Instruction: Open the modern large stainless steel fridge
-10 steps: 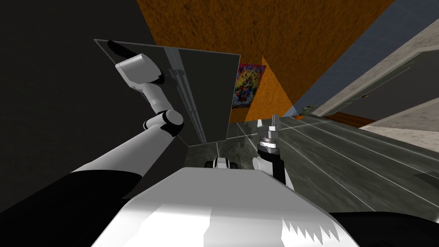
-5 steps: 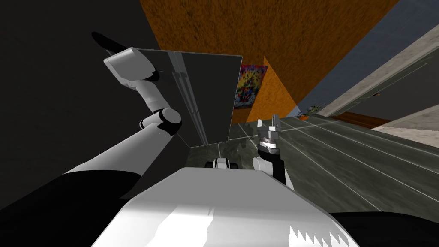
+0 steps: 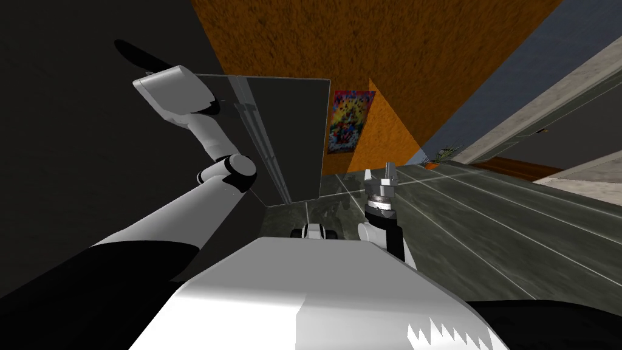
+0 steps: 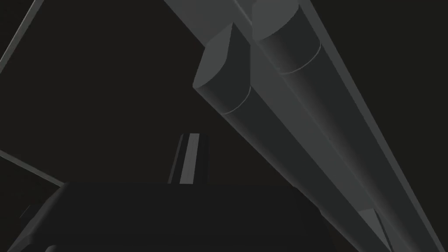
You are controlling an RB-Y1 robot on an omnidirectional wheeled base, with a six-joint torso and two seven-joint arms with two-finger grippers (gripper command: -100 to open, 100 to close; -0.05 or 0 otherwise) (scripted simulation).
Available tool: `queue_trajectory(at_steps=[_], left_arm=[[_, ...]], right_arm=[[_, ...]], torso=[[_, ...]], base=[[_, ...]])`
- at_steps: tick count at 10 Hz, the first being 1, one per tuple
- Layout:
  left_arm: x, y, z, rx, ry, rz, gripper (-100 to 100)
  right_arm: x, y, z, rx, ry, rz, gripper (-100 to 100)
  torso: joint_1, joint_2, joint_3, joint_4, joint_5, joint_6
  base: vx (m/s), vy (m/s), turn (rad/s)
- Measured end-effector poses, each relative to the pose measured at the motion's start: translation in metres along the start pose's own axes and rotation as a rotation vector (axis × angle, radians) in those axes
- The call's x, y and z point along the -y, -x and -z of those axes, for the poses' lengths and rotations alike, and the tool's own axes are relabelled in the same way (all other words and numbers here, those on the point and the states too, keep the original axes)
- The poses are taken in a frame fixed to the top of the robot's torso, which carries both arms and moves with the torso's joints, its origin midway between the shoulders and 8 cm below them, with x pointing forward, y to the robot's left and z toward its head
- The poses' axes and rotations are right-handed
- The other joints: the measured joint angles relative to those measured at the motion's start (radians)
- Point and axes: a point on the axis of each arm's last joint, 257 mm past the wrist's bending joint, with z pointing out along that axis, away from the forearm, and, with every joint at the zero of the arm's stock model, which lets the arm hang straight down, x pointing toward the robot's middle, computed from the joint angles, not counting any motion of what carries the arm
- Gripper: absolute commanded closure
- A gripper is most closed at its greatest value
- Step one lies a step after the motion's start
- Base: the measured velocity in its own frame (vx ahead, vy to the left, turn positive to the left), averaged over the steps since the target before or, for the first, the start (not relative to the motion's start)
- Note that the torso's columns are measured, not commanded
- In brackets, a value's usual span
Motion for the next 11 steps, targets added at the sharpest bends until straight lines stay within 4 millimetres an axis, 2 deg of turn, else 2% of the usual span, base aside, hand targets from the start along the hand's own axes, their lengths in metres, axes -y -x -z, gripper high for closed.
queue_trajectory(at_steps=[4, 7, 8, 11], left_arm=[[0.037, 0.039, 0.006, 0.075, -0.086, 0.018, 100], [0.07, 0.063, 0.019, 0.132, -0.154, 0.032, 100], [0.07, 0.064, 0.019, 0.135, -0.156, 0.033, -100], [0.063, 0.081, 0.012, 0.15, -0.156, 0.058, -100]], right_arm=[[0.0, 0.0, 0.0, 0.0, 0.0, 0.0, 0], [0.0, 0.0, 0.0, 0.0, 0.0, 0.0, 0], [0.0, 0.0, 0.0, 0.0, 0.0, 0.0, 0], [0.0, 0.0, 0.0, 0.0, 0.0, 0.001, 0]], torso=[[0.007, 0.0, 0.0, 0.0, 0.002, -0.001], [0.003, -0.002, -0.002, -0.001, 0.001, 0.0], [0.011, -0.004, -0.003, -0.001, 0.003, 0.0], [0.007, -0.006, -0.004, -0.002, 0.003, 0.0]], base=[[-0.116, -0.286, 0.128], [-0.063, -0.238, 0.1], [0.135, -0.06, -0.014], [0.185, -0.039, 0.004]])
